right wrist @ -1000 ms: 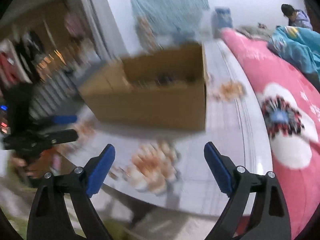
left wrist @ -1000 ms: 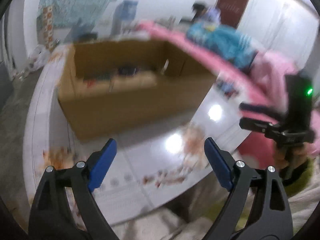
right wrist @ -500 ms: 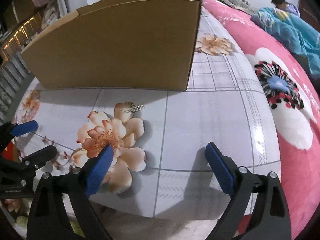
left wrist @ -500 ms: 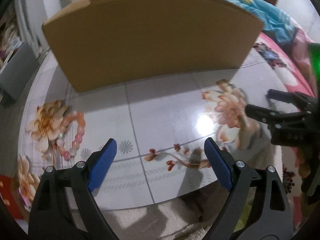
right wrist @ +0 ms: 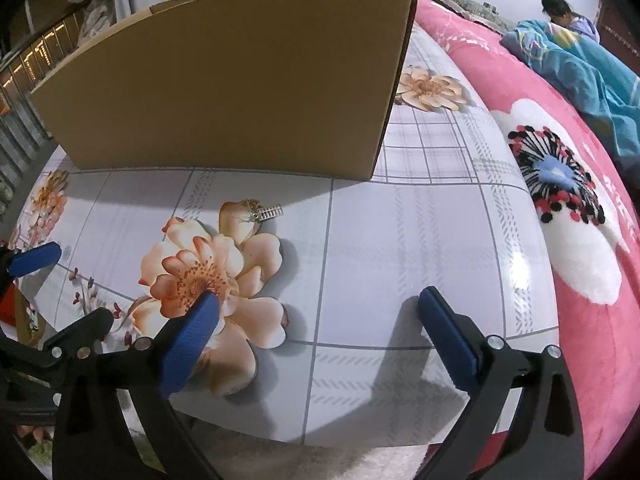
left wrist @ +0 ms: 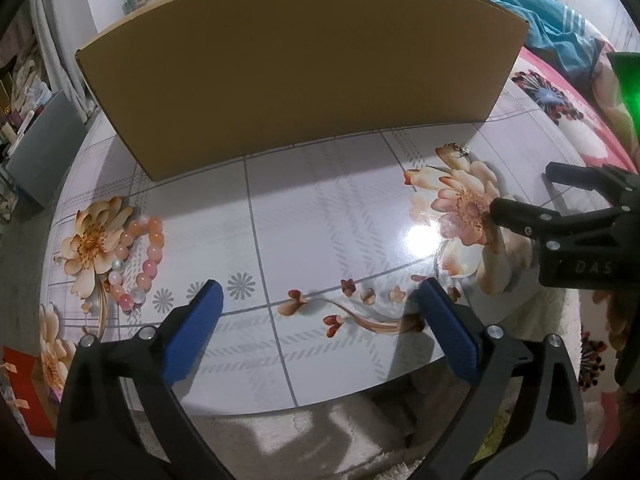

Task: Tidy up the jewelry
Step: 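Lower the left gripper onto the pink bead bracelet and close it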

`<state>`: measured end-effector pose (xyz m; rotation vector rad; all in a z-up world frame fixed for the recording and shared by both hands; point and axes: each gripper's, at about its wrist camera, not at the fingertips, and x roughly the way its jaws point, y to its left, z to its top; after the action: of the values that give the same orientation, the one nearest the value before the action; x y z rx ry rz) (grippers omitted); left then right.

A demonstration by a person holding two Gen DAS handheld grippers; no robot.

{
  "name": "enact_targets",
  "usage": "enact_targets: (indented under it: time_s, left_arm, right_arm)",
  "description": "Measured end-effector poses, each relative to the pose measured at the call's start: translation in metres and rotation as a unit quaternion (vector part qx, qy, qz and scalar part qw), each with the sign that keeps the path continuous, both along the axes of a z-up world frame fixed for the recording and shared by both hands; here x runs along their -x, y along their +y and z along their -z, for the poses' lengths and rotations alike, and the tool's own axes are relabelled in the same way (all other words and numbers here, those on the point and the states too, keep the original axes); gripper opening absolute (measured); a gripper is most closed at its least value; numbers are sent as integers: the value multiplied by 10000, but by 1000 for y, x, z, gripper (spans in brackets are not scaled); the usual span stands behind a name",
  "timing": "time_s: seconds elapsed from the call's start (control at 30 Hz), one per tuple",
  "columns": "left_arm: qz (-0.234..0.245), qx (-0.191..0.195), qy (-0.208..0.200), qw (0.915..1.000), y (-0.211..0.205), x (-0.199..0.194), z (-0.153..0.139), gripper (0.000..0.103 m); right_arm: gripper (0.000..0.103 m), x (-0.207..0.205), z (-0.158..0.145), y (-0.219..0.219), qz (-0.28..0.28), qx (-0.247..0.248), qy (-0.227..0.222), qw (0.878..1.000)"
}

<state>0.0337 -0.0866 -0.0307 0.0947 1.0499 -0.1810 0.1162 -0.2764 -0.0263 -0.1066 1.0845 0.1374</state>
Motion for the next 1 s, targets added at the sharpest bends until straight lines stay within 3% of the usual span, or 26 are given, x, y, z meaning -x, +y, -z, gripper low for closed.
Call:
enact_targets:
  time_s: [0.5, 0.9, 1.0]
  left_arm:
    - [-10, -11, 5, 10000, -3, -1, 2, 95]
    - [134, 6, -65, 9999, -1, -1, 3, 95]
    - [216, 247, -218, 9992, 17, 9, -5, 95]
  right_arm:
    - [97, 8, 4, -2, 45, -59, -241, 9997]
    - [97, 3, 3, -2, 46, -30, -64, 10000]
    - [97, 2, 3, -1, 27, -28, -84, 10000]
